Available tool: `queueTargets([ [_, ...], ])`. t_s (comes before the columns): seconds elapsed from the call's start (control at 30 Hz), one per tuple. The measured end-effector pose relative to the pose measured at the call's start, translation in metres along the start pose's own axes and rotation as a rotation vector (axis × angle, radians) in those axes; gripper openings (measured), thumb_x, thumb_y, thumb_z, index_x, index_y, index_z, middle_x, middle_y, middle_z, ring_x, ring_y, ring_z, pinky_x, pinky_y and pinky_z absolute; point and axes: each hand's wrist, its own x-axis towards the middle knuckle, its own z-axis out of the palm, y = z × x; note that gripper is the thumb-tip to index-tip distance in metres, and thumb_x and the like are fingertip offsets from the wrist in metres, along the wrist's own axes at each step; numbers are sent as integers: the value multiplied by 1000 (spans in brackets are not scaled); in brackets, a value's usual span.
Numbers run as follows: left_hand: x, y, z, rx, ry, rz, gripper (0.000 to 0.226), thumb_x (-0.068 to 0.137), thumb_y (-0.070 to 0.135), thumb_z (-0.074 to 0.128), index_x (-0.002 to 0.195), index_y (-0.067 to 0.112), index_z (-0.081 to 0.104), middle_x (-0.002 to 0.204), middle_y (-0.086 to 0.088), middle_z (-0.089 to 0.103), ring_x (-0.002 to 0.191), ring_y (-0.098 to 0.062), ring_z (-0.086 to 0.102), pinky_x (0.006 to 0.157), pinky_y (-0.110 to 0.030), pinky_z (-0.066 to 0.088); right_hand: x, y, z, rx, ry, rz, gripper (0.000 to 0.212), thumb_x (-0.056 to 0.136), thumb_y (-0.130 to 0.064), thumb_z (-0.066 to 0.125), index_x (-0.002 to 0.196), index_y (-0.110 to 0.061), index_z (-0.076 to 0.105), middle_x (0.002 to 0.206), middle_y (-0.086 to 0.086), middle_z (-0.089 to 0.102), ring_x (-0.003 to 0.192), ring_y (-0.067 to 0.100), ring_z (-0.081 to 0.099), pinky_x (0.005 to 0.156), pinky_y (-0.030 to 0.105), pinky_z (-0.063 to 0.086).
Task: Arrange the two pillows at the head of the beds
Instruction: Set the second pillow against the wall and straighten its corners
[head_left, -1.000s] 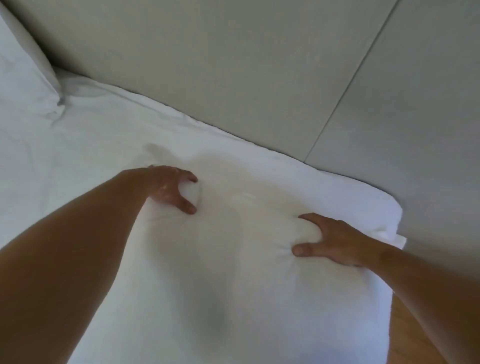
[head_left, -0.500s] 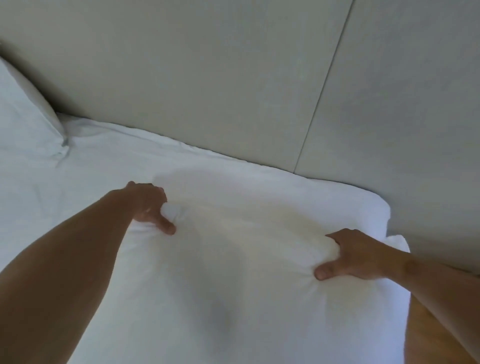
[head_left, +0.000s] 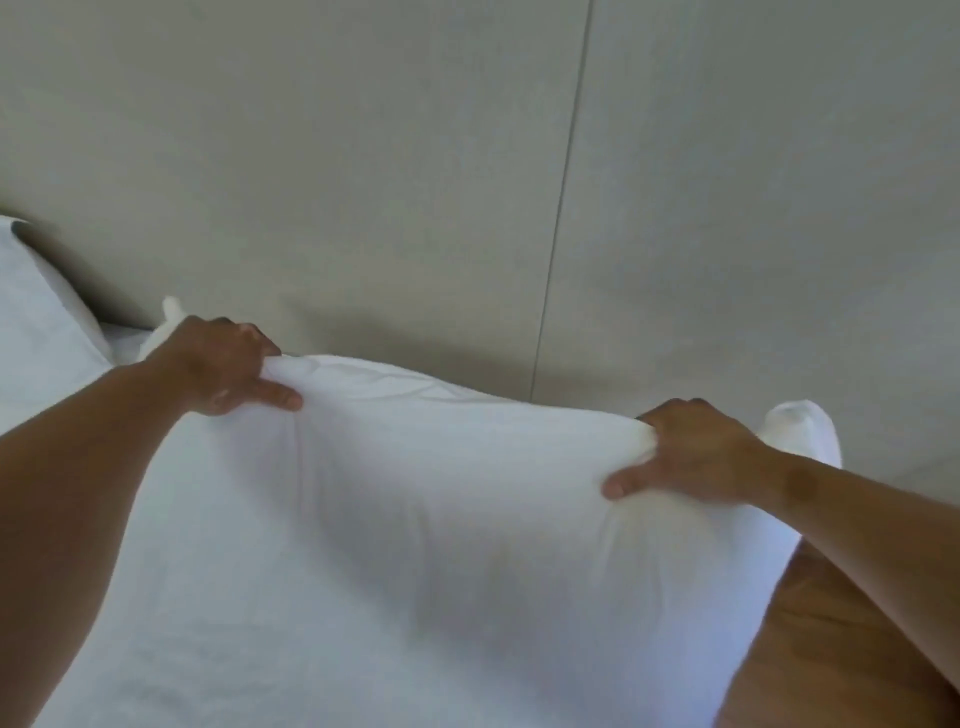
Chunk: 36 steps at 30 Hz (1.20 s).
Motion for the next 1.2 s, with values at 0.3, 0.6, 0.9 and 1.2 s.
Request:
queueTargets([
  [0.3,38,3,-53,-114,263,-75,92,71,94,40,130,30,72,136,-5,71,128,-29,63,106,-41,40,19,-9,-72,-101,261,47,99,37,-91,73,119,-35,74,117,-7,73,118,23,61,94,36,52],
  [0.6,94,0,-45,-170,98,-24,94,82,68,73,163,40,34,169,7,38,153,-29,39,118,-62,33,28,9,-68,-227,222,8,115,42,-90,73,142,-37,51,135,-8,59,128,24,55,106,44,45],
  [0.9,84,1,-43,-54,121,-7,54,94,58,66,142,33,60,144,4,64,138,-25,56,120,-46,33,32,13,-57,-416,270,6,82,59,-54,90,131,-32,59,120,-3,71,116,31,61,93,41,50],
  [1.2,67,-45,-60,-166,36,131,37,75,49,88,104,25,83,98,0,75,99,-29,72,90,-40,58,33,7,-82,-411,295,11,40,81,-45,81,117,-30,72,112,-7,72,112,25,62,76,33,42],
])
